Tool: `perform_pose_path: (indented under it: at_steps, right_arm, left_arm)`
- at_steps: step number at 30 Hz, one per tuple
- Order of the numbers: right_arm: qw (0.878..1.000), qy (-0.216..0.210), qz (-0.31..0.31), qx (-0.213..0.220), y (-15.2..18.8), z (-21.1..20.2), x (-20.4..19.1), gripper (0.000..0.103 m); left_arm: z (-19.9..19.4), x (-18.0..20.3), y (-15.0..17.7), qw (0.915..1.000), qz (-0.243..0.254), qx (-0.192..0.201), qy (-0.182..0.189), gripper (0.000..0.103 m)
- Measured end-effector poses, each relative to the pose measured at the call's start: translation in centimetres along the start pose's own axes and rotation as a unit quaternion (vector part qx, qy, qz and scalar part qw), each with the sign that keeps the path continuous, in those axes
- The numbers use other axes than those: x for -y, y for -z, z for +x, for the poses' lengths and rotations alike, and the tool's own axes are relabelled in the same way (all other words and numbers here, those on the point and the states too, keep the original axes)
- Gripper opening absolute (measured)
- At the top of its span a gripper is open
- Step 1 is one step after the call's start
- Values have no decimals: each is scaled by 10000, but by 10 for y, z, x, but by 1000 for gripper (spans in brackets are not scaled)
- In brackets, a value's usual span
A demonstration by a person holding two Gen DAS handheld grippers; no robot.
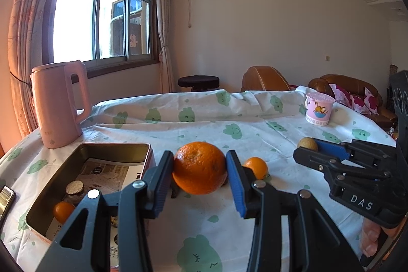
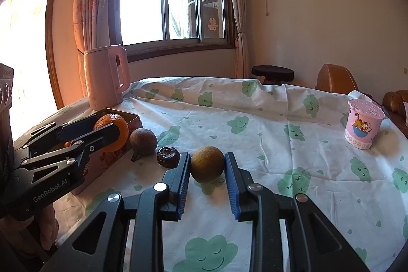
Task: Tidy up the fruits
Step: 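Lift and carry the brown fruit and the orange over the tin box with both grippers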
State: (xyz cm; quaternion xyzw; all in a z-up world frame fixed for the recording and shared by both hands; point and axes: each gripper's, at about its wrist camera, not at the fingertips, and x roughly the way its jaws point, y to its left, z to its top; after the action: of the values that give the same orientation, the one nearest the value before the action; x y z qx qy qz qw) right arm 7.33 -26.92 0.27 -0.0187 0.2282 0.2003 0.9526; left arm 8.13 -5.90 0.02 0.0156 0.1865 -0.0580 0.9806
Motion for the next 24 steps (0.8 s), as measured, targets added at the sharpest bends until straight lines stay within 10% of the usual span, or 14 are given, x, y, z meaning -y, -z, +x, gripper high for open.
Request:
perform_pose_path:
  at_steps: [24]
  right_arm:
    - [9985,-470,-196,177,-48,-1,-23,29]
  left_arm:
    - [-11,-57,-14,9986,-160,-266,-439,44]
